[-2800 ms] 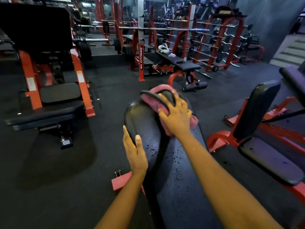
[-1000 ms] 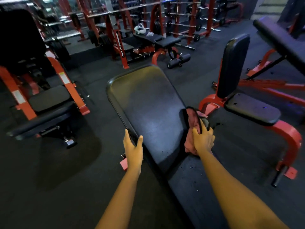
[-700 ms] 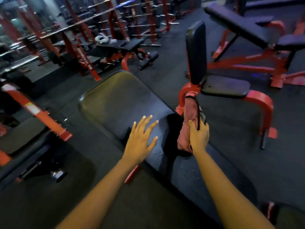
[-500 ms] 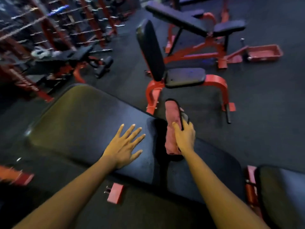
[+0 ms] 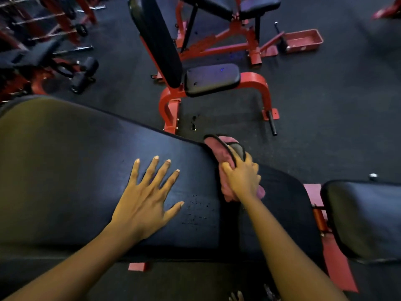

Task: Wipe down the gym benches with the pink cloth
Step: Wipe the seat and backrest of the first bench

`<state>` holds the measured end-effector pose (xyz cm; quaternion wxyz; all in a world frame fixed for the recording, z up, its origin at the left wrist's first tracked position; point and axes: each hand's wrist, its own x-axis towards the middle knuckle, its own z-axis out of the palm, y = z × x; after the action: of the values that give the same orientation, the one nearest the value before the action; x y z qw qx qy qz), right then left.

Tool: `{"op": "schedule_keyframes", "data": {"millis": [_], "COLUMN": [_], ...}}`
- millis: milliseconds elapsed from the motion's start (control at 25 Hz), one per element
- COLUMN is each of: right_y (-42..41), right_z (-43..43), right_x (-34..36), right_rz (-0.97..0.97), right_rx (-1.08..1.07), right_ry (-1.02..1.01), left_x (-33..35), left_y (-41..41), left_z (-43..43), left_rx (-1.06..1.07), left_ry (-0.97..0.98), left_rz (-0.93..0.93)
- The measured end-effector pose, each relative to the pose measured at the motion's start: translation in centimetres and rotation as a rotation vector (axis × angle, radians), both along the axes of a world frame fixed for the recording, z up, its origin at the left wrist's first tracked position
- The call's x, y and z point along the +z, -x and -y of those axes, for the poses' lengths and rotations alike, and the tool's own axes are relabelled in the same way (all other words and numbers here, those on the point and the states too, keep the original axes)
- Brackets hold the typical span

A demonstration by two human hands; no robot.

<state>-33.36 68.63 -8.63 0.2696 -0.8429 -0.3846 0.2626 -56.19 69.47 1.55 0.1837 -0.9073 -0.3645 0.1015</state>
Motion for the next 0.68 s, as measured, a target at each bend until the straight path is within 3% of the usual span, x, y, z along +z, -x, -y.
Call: {"op": "schedule_keyframes", "data": {"millis": [240,400,560,680], "right_y": [-4.3,-3.1,6.6,13.6], "right_z": [2.0,3.2,8.9,12.5], "right_x": [-2.3,1.4,7.2,9.2], "right_rz": [-0.11,-0.251,-0.227,-0.089], "right_rx": [-0.198,-0.331,-0.047,0.233], "right_ry": [0.114,-0.092,-0.191,-0.089], "left_x": [0.0,0.5,1.4,2.2], "left_y": [-0.1,-0.3,-0.4,0.1], "left_z": [-0.2,-0.2,0.2,0.7], "left_rx": [0.039,0.06,0.122,0.151], "left_ry": [0.045,0.076,0.176,0.27], "left_rz": [-0.046,-0.023,0.229,0.384]}}
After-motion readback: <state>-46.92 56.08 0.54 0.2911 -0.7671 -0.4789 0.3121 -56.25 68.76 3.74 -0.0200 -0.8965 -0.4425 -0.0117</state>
